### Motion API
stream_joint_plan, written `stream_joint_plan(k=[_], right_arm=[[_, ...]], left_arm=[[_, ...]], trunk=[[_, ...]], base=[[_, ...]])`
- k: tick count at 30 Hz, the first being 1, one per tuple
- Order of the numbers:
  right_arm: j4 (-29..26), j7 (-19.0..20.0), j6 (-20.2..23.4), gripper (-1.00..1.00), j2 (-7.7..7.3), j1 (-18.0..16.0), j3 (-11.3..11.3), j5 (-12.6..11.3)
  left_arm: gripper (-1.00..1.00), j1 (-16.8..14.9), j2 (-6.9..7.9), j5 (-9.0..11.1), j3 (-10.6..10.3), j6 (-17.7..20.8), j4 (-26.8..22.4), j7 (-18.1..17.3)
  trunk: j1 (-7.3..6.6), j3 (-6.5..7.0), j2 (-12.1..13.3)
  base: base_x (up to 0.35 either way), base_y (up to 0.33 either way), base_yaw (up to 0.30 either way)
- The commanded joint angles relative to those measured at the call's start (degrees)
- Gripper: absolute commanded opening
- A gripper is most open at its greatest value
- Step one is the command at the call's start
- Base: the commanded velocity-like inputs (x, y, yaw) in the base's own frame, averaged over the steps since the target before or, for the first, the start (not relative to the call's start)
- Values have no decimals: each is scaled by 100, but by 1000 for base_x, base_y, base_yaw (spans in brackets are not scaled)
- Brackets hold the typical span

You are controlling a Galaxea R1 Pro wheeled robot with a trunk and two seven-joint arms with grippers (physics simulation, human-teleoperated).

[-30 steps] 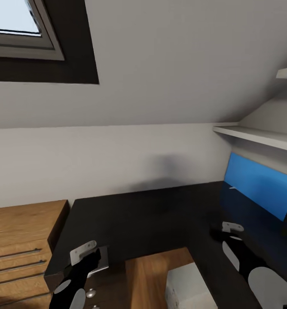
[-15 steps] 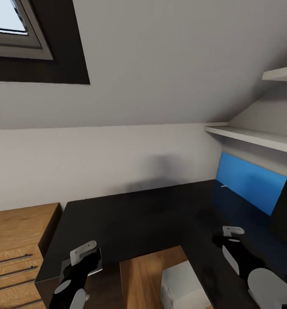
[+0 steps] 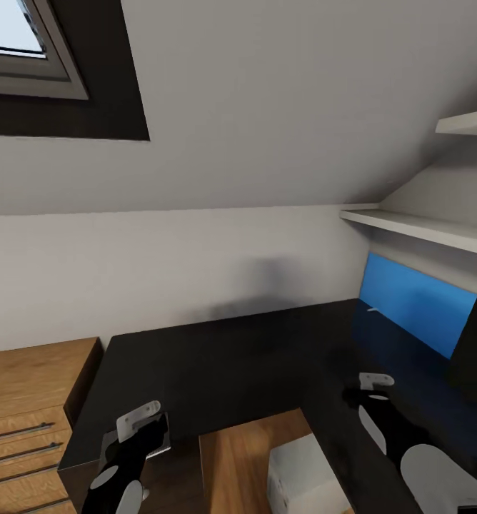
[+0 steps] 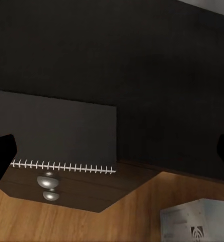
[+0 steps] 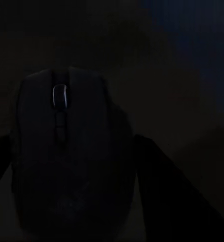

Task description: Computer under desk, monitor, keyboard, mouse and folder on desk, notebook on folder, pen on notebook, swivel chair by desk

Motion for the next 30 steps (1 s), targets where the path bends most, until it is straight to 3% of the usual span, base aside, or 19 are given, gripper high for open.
stream_joint_plan(k=[1, 10, 14, 19, 25, 30], right_arm=[[-13, -43, 26, -100, -2, -3, 34, -78], [-1, -46, 27, -100, 3, -3, 40, -76], [16, -46, 26, -100, -107, -3, 27, -44], [27, -43, 28, -100, -143, -3, 32, -17], [73, -50, 39, -100, -157, -3, 21, 202], [238, -51, 46, -100, -321, -7, -12, 282]], left_arm=[[100, -5, 1, 52, -7, 12, -8, 48], [100, -5, 1, 59, -7, 18, -8, 48], [100, -5, 1, 53, -14, 18, 0, 48], [100, -5, 1, 52, -15, 17, 1, 48], [100, -5, 1, 52, -15, 16, 1, 48], [100, -5, 1, 52, -15, 11, 1, 48]], trunk=[[2, -10, -9], [2, -10, -9], [2, -10, -9], [2, -10, -9], [2, -10, -9], [2, -10, -9]], base=[[0, 0, 0], [-76, 0, 0], [-67, -151, 0], [-103, -121, 0], [-123, -111, 0], [-18, -16, 0]])
